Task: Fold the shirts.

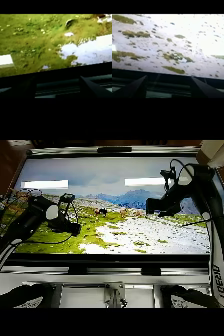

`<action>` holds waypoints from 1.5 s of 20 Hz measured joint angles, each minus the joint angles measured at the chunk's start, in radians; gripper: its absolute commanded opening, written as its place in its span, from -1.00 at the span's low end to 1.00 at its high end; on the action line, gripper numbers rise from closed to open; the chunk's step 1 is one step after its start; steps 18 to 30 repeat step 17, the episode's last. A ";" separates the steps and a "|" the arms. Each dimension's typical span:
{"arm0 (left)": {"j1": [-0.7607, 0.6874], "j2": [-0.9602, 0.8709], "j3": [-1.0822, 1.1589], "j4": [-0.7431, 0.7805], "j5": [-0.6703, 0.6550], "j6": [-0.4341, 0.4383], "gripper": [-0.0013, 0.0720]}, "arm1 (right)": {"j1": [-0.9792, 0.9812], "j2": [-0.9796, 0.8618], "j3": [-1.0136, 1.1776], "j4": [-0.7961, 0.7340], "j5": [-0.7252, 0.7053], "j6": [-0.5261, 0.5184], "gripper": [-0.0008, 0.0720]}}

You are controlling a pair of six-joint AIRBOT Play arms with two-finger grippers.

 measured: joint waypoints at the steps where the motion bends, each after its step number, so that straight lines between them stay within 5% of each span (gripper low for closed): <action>1: 0.002 0.001 -0.011 -0.003 0.029 -0.009 0.69 | 0.004 0.000 -0.015 0.001 -0.017 0.000 0.76; 10: 0.010 0.003 -0.037 -0.029 0.204 -0.040 0.69 | 0.013 -0.001 -0.051 -0.005 -0.058 0.000 0.76; 30: 0.010 0.003 -0.038 -0.030 0.223 -0.042 0.69 | 0.013 -0.001 -0.053 -0.005 -0.060 -0.001 0.76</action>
